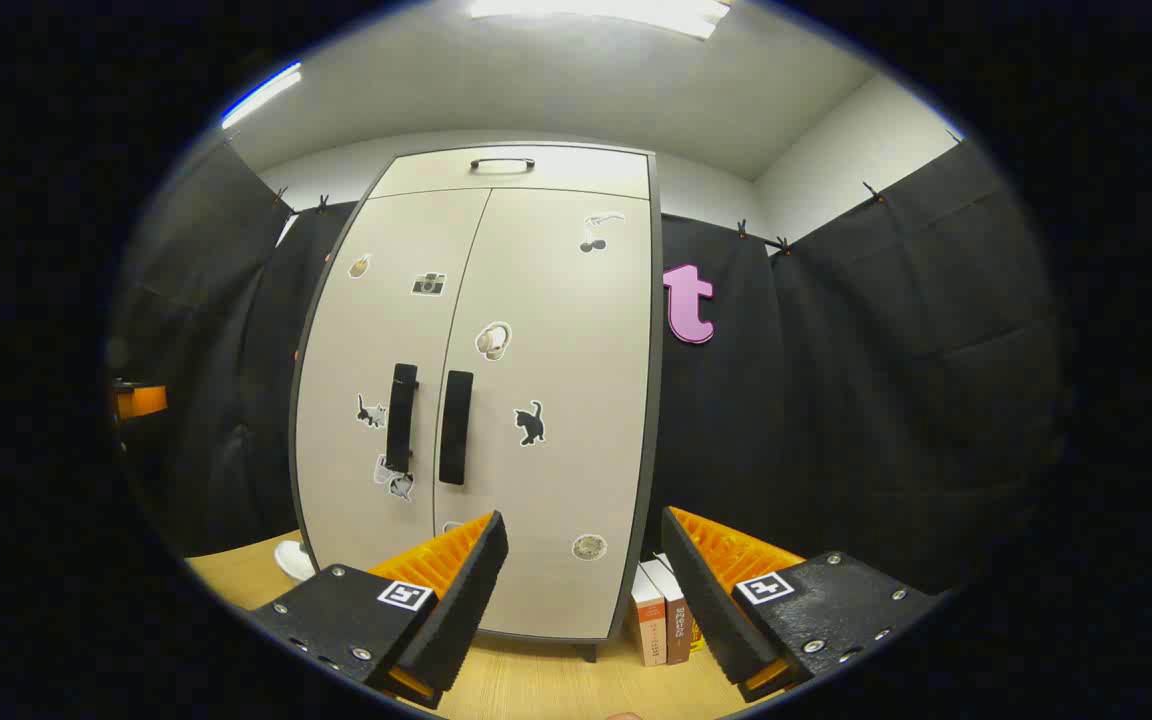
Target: Open the right door of the double-door shoe cabinet with the right hand, and open the left door with the left hand.
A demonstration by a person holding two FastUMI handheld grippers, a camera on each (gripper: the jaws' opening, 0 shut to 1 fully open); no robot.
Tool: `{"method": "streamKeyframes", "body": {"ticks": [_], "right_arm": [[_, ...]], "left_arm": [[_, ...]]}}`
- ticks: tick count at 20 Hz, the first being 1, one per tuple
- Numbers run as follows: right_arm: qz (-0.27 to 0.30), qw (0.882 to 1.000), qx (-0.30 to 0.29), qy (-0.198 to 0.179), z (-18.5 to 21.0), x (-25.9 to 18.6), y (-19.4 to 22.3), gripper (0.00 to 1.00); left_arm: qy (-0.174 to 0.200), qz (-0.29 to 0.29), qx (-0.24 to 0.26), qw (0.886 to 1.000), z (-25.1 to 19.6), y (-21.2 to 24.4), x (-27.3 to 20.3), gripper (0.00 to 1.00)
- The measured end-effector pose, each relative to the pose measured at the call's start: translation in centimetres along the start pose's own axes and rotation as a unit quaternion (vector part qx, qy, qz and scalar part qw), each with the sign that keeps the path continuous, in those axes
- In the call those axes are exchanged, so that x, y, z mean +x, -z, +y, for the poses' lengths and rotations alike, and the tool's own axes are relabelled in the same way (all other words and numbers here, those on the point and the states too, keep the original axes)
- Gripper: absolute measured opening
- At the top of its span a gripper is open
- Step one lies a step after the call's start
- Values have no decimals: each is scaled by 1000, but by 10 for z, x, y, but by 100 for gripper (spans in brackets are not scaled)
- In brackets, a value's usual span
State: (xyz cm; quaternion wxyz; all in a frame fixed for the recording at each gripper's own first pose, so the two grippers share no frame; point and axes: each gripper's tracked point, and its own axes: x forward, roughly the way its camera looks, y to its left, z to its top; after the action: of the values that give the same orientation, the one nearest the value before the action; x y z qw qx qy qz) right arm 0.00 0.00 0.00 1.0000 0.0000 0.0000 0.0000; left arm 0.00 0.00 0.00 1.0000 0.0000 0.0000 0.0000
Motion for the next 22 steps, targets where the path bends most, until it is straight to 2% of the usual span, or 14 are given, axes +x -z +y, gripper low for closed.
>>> {"method": "streamKeyframes", "body": {"ticks": [4, 5, 6, 17, 22], "right_arm": [[8, 1000, 5, 1, 0, 2, 5, 95], [9, 1000, 3, 1, 0, 2, 6, 99], [10, 1000, 3, 4, -2, 2, 8, 95], [11, 1000, 15, 17, -21, -9, 3, 95], [15, 999, 21, 29, -31, -3, 5, 95]], "left_arm": [[11, -5, 11, 1000, -9, -5, 1, 81], [13, -7, 15, 1000, -11, -7, 1, 81], [15, -7, 18, 1000, -12, -8, 0, 81], [40, -11, 46, 998, -41, -27, -10, 82], [40, -14, 46, 998, -45, -31, -9, 82]]}}
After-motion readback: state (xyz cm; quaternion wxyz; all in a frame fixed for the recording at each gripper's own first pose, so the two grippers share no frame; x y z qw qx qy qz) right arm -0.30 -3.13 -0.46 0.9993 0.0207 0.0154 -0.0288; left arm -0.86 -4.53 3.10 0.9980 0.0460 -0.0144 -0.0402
